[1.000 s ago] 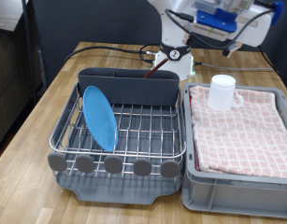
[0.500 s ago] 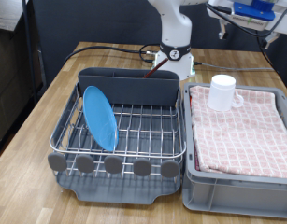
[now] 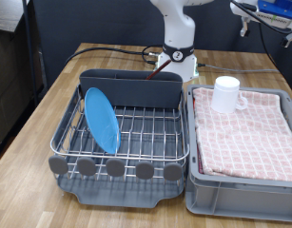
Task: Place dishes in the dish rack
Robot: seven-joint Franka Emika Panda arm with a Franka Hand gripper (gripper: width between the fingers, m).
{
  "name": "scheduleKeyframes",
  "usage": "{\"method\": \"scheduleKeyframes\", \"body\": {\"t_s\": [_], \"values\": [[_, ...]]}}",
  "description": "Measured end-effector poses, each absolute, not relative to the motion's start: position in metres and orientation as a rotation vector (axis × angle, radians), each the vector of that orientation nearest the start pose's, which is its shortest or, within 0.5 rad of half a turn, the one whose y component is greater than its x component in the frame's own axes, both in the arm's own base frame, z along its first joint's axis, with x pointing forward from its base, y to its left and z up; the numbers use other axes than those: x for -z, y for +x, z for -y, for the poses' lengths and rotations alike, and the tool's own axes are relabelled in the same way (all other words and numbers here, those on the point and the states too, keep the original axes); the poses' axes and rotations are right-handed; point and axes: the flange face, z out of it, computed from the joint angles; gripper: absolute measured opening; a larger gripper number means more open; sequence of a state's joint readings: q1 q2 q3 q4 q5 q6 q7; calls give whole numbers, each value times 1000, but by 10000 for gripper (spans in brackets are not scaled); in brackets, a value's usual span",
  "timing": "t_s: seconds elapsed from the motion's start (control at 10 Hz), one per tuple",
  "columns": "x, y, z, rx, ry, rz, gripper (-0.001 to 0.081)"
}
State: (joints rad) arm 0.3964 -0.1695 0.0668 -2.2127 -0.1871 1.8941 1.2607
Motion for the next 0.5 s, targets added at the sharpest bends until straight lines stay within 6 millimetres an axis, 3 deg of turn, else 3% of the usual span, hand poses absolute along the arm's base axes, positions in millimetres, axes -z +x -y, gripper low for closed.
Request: {"method": "scheduleKeyframes", "body": {"t_s": [0.2,0.5], "values": [[-431,428,-208,30,-3236,-1028,803],[-400,420,-216,9,-3289,-760,803]]}}
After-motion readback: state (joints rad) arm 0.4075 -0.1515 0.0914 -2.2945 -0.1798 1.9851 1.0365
